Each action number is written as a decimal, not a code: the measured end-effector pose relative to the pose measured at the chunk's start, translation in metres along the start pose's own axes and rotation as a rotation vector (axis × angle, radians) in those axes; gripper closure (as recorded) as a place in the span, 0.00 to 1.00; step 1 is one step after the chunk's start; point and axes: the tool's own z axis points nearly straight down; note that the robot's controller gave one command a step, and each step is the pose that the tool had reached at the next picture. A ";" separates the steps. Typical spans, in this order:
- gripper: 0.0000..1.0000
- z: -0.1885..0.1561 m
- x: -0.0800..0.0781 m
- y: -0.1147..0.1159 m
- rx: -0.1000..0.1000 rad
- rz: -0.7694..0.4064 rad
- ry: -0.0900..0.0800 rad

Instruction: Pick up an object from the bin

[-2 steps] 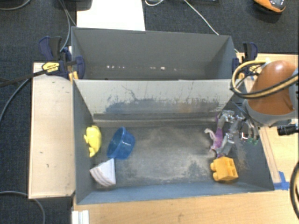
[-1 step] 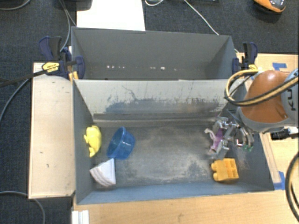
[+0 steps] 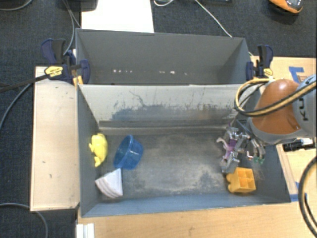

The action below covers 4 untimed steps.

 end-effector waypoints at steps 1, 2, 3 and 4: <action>0.00 -0.007 0.001 -0.009 -0.001 0.120 -0.001; 0.00 -0.011 -0.001 -0.016 -0.006 0.227 -0.002; 0.00 -0.012 0.006 -0.016 -0.005 0.246 -0.005; 1.00 -0.012 -0.007 -0.013 -0.011 0.410 -0.001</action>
Offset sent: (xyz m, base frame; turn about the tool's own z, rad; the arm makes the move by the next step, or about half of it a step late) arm -0.0052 -0.0230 0.0107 0.2203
